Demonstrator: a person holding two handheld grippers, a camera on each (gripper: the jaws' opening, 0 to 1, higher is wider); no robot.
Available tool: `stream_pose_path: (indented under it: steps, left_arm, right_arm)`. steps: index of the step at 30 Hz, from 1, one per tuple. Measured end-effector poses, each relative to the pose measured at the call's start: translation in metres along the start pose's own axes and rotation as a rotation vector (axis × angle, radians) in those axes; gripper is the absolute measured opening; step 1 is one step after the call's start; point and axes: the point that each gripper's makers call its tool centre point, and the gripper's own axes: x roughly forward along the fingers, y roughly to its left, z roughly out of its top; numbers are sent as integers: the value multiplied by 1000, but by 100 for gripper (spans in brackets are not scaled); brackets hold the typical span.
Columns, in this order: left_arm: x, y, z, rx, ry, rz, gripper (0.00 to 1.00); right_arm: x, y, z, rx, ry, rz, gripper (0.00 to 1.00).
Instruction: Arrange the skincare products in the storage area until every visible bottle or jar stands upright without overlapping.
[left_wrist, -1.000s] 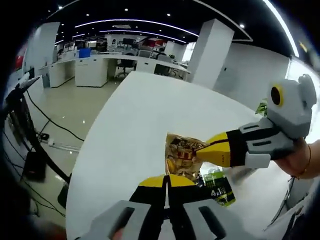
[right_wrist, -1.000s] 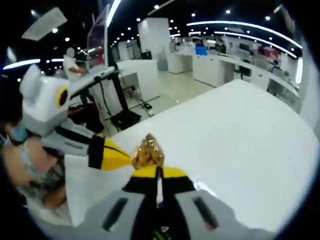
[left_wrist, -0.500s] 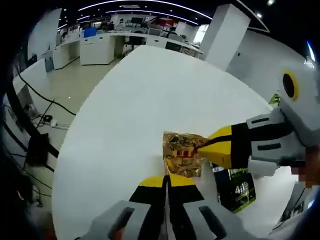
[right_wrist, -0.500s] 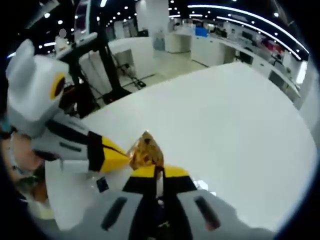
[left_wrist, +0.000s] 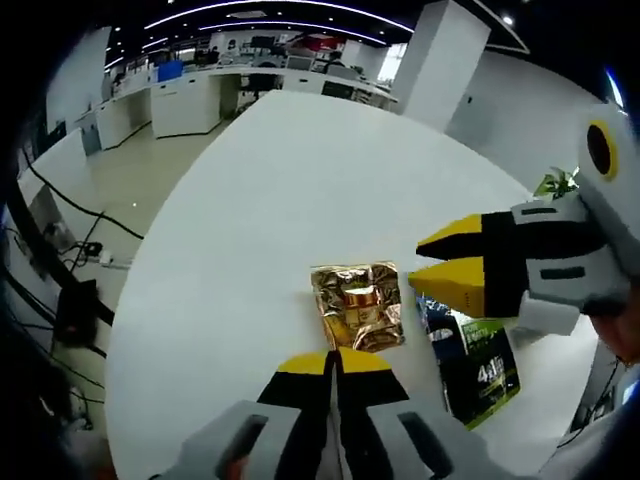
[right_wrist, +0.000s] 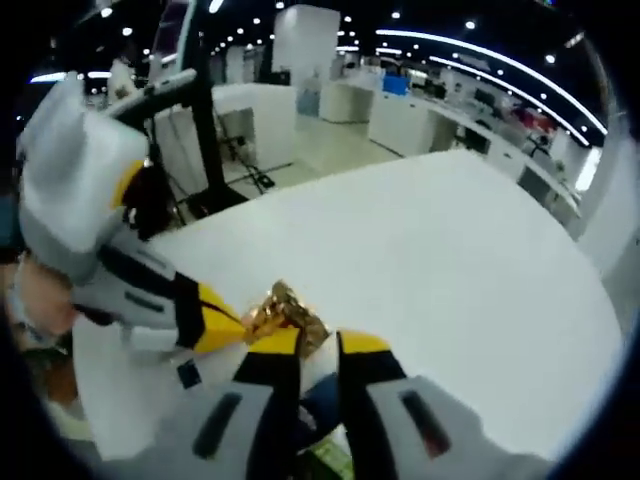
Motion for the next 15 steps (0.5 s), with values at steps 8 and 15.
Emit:
stream_pose_path:
  steps: [8, 15]
  left_arm:
    - [1, -1, -1, 114, 53, -38, 2]
    - [2, 1, 0, 75, 80, -13, 2]
  right_arm:
    - [-87, 80, 3, -50, -238, 250, 9]
    - [-115, 73, -73, 24, -146, 231, 7]
